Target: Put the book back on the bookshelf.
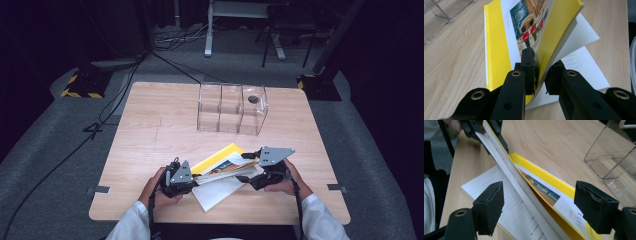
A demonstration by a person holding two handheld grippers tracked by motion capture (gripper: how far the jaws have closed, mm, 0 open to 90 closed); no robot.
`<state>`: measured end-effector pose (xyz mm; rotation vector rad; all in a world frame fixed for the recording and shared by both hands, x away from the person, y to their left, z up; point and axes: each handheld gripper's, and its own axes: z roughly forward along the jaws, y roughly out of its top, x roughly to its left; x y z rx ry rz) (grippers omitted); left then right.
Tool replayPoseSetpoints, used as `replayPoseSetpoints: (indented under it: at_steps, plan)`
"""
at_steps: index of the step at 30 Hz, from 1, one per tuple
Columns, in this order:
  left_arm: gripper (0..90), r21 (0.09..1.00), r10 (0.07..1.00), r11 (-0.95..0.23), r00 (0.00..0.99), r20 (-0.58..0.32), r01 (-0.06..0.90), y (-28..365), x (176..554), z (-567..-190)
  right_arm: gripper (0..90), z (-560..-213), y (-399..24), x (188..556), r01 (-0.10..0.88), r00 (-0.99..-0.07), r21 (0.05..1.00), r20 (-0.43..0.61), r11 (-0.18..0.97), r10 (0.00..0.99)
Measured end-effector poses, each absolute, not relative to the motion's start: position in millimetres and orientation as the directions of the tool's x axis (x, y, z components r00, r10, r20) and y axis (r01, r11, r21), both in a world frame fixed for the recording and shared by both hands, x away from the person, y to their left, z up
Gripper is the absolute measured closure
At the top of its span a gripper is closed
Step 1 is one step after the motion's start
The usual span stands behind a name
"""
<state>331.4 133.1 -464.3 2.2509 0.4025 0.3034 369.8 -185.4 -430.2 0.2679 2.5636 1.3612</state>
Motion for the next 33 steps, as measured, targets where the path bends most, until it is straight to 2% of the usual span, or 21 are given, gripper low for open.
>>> replayPoseSetpoints:
  at_steps: [4,10,11,14,15,18,19,25,26,27,29,31,33]
  plan:
    - [78.5,0.767,0.388,-0.611,0.919,0.073,0.197,137,332,-463,25.0,-438,-180,372,0.029,-0.959,0.803,-0.145,0.595,0.242]
    - [74.8,0.768,0.392,-0.605,0.918,0.060,0.208,138,332,-462,29.2,-451,-175,380,0.021,-0.936,0.732,-0.225,0.681,0.271]
    - [72.8,0.764,0.389,-0.610,0.919,0.056,0.211,136,331,-463,31.0,-454,-174,383,0.023,-0.922,0.708,-0.258,0.706,0.289]
    - [67.0,0.761,0.390,-0.613,0.919,0.057,0.213,136,329,-462,34.6,-455,-174,386,0.023,-0.922,0.705,-0.260,0.709,0.288]
    - [67.0,0.763,0.394,-0.608,0.918,0.053,0.217,135,328,-463,39.7,-455,-175,386,0.021,-0.925,0.710,-0.253,0.703,0.282]
    - [52.5,0.757,0.406,-0.613,0.912,0.058,0.225,132,324,-462,56.2,-453,-178,385,-0.008,-0.939,0.732,-0.240,0.681,0.247]
    - [47.3,0.753,0.424,-0.618,0.903,0.078,0.225,127,322,-462,59.0,-453,-177,384,-0.019,-0.939,0.729,-0.249,0.684,0.239]
    - [36.7,0.752,0.451,-0.623,0.885,0.120,0.215,113,317,-459,60.7,-453,-177,384,-0.012,-0.942,0.740,-0.233,0.673,0.240]
    - [41.0,0.755,0.444,-0.623,0.887,0.124,0.206,113,317,-459,60.6,-453,-177,384,-0.006,-0.943,0.743,-0.226,0.669,0.244]
    - [51.9,0.757,0.428,-0.624,0.895,0.125,0.193,113,316,-458,60.3,-453,-177,384,0.000,-0.944,0.743,-0.220,0.669,0.245]
    - [68.2,0.757,0.413,-0.632,0.899,0.145,0.169,115,315,-457,58.3,-454,-178,384,0.006,-0.945,0.745,-0.215,0.667,0.248]
    - [78.3,0.744,0.409,-0.649,0.897,0.169,0.156,117,313,-456,52.7,-455,-179,385,0.018,-0.945,0.748,-0.204,0.664,0.256]
    - [81.6,0.743,0.394,-0.653,0.903,0.169,0.146,120,313,-455,49.9,-455,-181,387,0.028,-0.940,0.755,-0.203,0.655,0.274]
